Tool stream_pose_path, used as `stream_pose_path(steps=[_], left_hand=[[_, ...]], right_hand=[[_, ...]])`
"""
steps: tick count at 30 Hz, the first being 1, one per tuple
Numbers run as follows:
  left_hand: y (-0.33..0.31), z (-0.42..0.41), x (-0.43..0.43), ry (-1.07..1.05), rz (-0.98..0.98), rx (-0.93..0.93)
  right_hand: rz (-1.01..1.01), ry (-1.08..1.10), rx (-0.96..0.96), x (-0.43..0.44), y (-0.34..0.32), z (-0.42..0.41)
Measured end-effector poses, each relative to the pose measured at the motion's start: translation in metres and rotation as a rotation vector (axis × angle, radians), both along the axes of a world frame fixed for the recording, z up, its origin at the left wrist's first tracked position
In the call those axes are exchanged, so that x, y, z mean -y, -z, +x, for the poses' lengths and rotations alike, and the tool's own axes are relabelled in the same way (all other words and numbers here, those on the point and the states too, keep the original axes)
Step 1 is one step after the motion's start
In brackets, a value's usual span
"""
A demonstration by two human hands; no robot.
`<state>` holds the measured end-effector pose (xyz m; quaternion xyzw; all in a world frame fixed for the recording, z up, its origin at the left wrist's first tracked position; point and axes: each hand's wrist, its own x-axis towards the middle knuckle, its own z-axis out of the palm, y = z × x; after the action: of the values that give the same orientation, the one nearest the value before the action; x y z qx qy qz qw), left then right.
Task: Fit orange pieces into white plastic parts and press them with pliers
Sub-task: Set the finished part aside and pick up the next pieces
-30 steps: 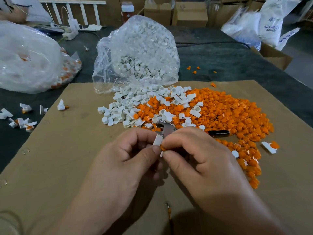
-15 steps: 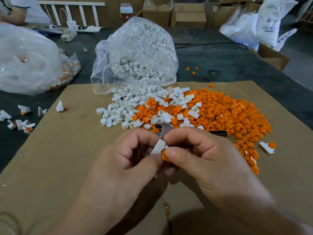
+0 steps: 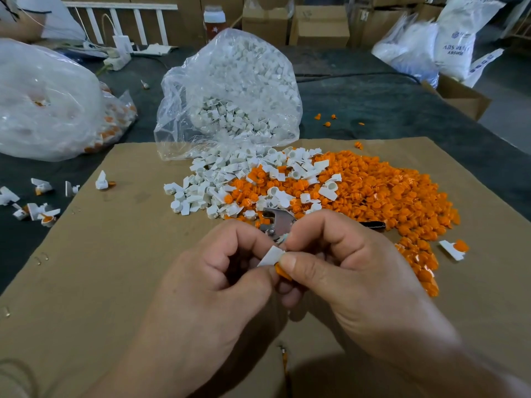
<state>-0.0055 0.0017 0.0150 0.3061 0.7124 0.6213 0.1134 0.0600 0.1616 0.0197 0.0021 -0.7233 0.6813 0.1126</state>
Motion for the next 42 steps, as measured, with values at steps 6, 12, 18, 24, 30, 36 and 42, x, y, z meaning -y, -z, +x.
stream_pose_path(steps=[6,12,18,24,30,36,42], left_hand=[[0.002,-0.003,-0.001,0.001,-0.072,0.020],[-0.001,-0.008,-0.002,-0.012,0.062,0.217],[-0.002,-0.020,0.003,-0.092,0.219,0.523],[-0.002,-0.023,0.006,-0.073,0.242,0.592],[-0.005,-0.023,0.005,-0.065,0.225,0.618],[-0.003,-0.024,0.005,-0.080,0.205,0.604],[0.003,-0.027,0.005,-0.105,0.207,0.590]], right_hand=[[0.156,0.051,0.061,0.001,0.000,0.001],[0.601,0.228,0.037,-0.013,-0.001,0.004],[1.363,0.171,0.325,-0.026,-0.005,0.002],[1.467,0.130,0.401,-0.036,-0.009,0.002],[1.466,0.105,0.391,-0.043,-0.010,0.001],[1.492,0.095,0.392,-0.044,-0.011,0.003],[1.497,0.215,0.276,-0.037,-0.010,0.002]])
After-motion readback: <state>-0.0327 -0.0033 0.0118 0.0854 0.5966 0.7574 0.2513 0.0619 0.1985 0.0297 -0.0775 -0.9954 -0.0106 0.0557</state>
